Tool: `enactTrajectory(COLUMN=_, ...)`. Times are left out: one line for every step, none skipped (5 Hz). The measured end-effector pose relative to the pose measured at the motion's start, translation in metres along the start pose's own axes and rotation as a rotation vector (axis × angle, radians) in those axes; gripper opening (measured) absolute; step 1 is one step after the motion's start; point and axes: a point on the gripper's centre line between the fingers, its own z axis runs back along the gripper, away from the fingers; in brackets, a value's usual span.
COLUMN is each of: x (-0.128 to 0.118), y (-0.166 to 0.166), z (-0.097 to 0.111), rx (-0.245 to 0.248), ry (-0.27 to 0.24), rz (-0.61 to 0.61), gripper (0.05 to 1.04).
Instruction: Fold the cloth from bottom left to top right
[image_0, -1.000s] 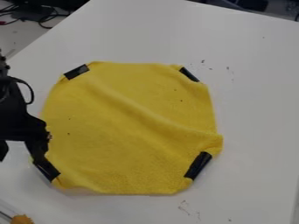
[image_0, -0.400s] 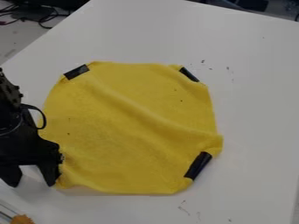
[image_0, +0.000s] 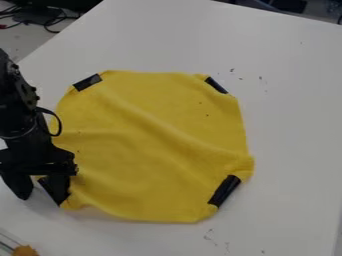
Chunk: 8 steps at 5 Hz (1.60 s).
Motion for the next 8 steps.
enactTrajectory(x=0.007, y=0.001, z=-0.001, rx=0.002, ry=0.004, rz=-0.002, gripper=0.583)
enactTrajectory(x=0.009, y=0.001, z=-0.002, rx=-0.001, ry=0.006, rz=-0.003, gripper=0.362)
enactTrajectory(x=0.0, y=0.002, z=0.0, rx=0.01, ry=0.037, rz=0.01, gripper=0.198)
enactTrajectory(x=-0.019, y=0.01, z=0.013, rx=0.047, ry=0.066, rz=0.056, gripper=0.091)
enactTrajectory(x=-0.029, y=0.017, z=0.039, rx=0.119, ry=0.03, rz=0.094, gripper=0.066)
enactTrajectory(x=-0.019, y=0.009, z=0.055, rx=0.172, ry=0.021, rz=0.041, gripper=0.064)
enactTrajectory(x=0.016, y=-0.014, z=0.066, rx=0.171, ry=-0.008, rz=-0.068, gripper=0.063)
enactTrajectory(x=0.048, y=-0.047, z=0.071, rx=0.171, ry=-0.019, rz=-0.192, gripper=0.063)
